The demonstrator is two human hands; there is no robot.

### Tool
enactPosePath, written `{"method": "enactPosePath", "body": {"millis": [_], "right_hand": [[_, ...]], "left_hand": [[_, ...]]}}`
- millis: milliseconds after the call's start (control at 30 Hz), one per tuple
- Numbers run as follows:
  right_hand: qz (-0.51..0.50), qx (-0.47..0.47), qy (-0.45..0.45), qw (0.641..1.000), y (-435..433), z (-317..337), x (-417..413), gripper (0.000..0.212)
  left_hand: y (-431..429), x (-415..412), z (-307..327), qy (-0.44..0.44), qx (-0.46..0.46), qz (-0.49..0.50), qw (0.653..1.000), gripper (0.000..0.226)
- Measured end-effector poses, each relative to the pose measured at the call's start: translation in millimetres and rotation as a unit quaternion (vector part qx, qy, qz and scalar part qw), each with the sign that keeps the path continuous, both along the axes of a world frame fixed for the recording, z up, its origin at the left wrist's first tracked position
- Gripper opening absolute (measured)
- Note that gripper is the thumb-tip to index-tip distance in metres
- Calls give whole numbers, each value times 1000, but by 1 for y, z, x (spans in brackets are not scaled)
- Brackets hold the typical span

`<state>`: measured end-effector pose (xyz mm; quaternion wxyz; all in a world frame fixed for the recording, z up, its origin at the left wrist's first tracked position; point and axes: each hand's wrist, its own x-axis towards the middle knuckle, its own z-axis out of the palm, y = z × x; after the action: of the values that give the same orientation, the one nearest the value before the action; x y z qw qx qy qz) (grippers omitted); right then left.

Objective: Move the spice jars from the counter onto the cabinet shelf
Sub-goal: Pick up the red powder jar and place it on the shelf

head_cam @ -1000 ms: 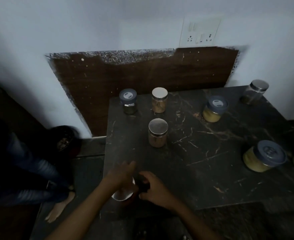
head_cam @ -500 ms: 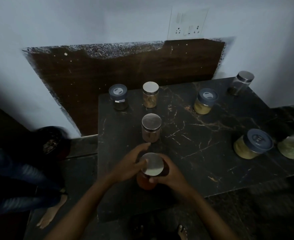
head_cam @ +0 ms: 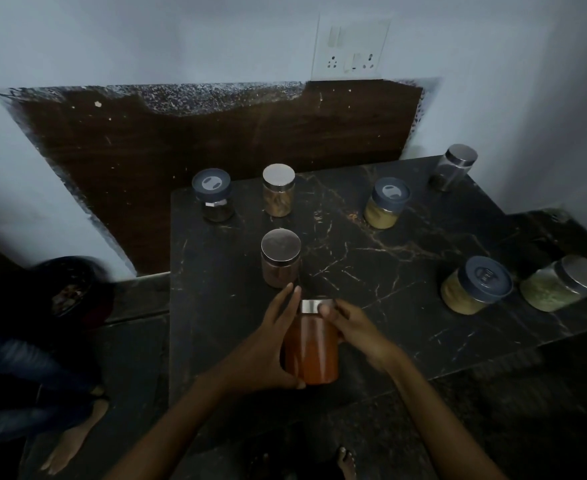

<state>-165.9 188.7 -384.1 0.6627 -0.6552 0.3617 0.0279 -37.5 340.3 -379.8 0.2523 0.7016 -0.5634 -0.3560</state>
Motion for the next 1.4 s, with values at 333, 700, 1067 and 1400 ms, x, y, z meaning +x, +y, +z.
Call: {"method": "enactPosePath", "body": {"millis": [333,700,1067,1400], "right_hand": [[2,44,30,999,1,-3,-11,63],[185,2,8,983,-13,12,-29,133],[190,-160,-19,968,-5,25,-28,134],[179,-50,-35,982,-18,32,-42,130]], "left_hand": [[-6,-6,-16,25,-10,6,1000,125],[-14,3,-16,93,-8,19,995,123],[-23,-8,-5,46,-49,26,997,129],[-18,-5,6,67,-30,-13,997,134]]}}
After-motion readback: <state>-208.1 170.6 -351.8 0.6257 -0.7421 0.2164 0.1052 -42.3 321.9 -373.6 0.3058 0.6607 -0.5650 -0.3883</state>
